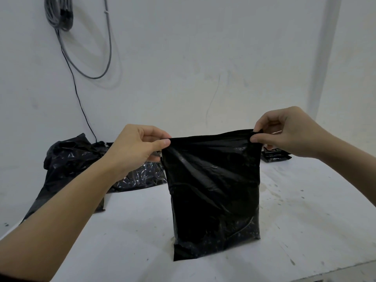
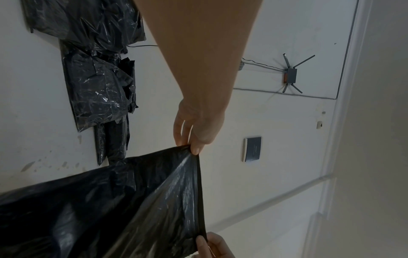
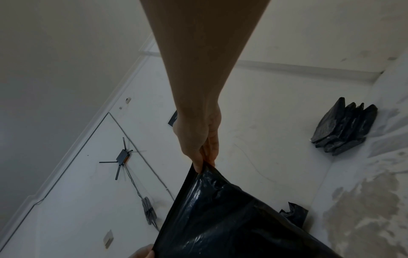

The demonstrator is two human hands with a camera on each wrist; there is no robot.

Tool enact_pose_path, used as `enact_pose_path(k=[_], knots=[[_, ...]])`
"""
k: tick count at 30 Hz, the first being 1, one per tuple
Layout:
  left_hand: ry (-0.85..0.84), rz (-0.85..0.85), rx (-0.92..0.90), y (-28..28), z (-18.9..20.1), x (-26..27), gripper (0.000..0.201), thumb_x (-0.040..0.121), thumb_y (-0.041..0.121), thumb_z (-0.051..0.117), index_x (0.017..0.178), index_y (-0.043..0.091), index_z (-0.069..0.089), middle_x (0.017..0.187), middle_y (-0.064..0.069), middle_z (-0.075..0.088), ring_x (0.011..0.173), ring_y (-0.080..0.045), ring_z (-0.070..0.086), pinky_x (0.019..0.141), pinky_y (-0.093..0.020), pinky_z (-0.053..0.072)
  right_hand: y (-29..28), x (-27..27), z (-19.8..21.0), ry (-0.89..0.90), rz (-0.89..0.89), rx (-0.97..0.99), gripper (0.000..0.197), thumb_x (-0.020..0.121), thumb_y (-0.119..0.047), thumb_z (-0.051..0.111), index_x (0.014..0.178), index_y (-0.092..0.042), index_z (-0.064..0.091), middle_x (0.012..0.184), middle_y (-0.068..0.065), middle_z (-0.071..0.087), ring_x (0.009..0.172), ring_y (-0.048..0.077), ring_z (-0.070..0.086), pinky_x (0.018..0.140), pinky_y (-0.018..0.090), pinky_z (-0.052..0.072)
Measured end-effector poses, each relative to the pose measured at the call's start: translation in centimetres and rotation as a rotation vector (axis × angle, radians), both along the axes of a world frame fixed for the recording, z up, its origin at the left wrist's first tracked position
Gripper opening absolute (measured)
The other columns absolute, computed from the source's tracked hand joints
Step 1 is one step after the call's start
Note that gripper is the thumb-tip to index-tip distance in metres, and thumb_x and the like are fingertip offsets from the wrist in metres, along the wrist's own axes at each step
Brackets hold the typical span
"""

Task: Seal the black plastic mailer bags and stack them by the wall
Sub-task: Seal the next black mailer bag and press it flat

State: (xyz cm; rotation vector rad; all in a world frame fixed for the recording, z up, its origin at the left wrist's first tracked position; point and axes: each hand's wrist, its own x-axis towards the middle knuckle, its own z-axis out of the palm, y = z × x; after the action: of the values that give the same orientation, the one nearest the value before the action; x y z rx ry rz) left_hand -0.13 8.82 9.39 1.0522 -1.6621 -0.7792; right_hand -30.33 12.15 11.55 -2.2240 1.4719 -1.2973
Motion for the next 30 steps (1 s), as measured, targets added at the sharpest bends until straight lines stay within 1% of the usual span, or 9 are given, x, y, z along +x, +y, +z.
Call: enact_pose_path(k=[3,6,11,15,18,21,24,27,30], knots=[[0.045,0.03,0.034,0.0,0.1,-0.1,0.009,0.085,0.005,0.068,0.083,0.013,0.071,0.081,-0.003,0.073,0.076,-0.013,0.064,0.057,-0.02,0.057,-0.2,0.0,-0.2,-0.03,0.001,0.019,0.013,0.077,-0.005,0.075,0.084,-0.01,0.065,0.059,-0.005,0.067,0.045,0.012,0.06,0.053,0.015,0.05],[0.154,0.066,0.13,-0.2,0.1,-0.2,0.005,0.082,0.003,0.07,0.085,0.007,0.072,0.091,-0.012,0.07,0.081,-0.017,0.064,0.053,-0.016,0.054,-0.6,-0.1,-0.4,-0.18,-0.028,0.076,0.018,0.075,-0.007,0.077,0.09,-0.01,0.068,0.062,-0.001,0.068,0.056,0.019,0.066,0.062,0.022,0.056],[0.276,0.049,0.27,-0.6,0.3,-0.1,0.005,0.079,0.001,0.07,0.082,0.005,0.071,0.078,-0.005,0.071,0.063,-0.008,0.067,0.051,-0.014,0.052,-0.4,-0.1,-0.2,-0.421,-0.034,0.268,0.013,0.067,-0.011,0.078,0.076,-0.005,0.069,0.061,0.002,0.069,0.053,0.007,0.062,0.051,0.017,0.051],[0.192,0.054,0.213,-0.7,0.3,-0.3,0.005,0.084,0.005,0.067,0.085,0.008,0.071,0.079,-0.001,0.071,0.068,-0.006,0.066,0.05,-0.015,0.051,-0.4,-0.3,0.1,-0.455,-0.023,0.326,0.013,0.07,-0.014,0.076,0.078,-0.006,0.07,0.061,-0.002,0.068,0.053,0.004,0.062,0.057,0.02,0.048],[0.157,0.09,0.17,-0.8,-0.1,-0.7,0.004,0.087,0.008,0.065,0.088,0.008,0.07,0.091,-0.006,0.07,0.083,-0.012,0.066,0.049,-0.017,0.052,-0.6,-0.4,-0.1,-0.5,-0.034,0.328,0.014,0.073,-0.014,0.076,0.081,-0.005,0.07,0.057,-0.007,0.064,0.051,0.002,0.059,0.062,0.023,0.048],[0.172,0.116,0.209,-0.9,-0.4,-0.9,0.011,0.087,0.011,0.067,0.094,0.003,0.069,0.106,-0.013,0.067,0.099,-0.021,0.064,0.051,-0.017,0.052,-0.7,-0.2,-0.5,-0.617,-0.043,0.355,0.009,0.073,-0.013,0.078,0.077,-0.01,0.07,0.064,-0.006,0.068,0.056,0.004,0.062,0.055,0.019,0.05],[0.231,0.121,0.248,-0.8,-0.5,-0.8,0.018,0.084,0.011,0.07,0.097,-0.001,0.068,0.102,-0.014,0.07,0.085,-0.017,0.067,0.05,-0.016,0.052,-0.6,0.2,-0.6,-0.707,-0.054,0.363,0.008,0.074,-0.01,0.076,0.076,-0.011,0.069,0.067,-0.004,0.07,0.059,0.006,0.064,0.05,0.016,0.05],[0.26,0.147,0.246,-0.7,-0.7,-0.7,0.009,0.084,0.011,0.071,0.089,0.004,0.069,0.096,-0.01,0.072,0.072,-0.011,0.067,0.049,-0.015,0.051,-0.5,0.5,-0.6,-0.723,-0.05,0.351,0.008,0.074,-0.008,0.076,0.076,-0.008,0.069,0.067,-0.003,0.07,0.058,0.006,0.064,0.049,0.016,0.049],[0.305,0.143,0.278,-0.7,-0.8,-0.7,0.005,0.084,0.01,0.07,0.085,0.005,0.068,0.103,-0.013,0.069,0.083,-0.018,0.067,0.048,-0.016,0.051,-0.4,0.7,-0.7,-0.732,-0.048,0.356,0.007,0.075,-0.008,0.076,0.076,-0.008,0.069,0.068,-0.003,0.071,0.059,0.006,0.066,0.05,0.016,0.05]])
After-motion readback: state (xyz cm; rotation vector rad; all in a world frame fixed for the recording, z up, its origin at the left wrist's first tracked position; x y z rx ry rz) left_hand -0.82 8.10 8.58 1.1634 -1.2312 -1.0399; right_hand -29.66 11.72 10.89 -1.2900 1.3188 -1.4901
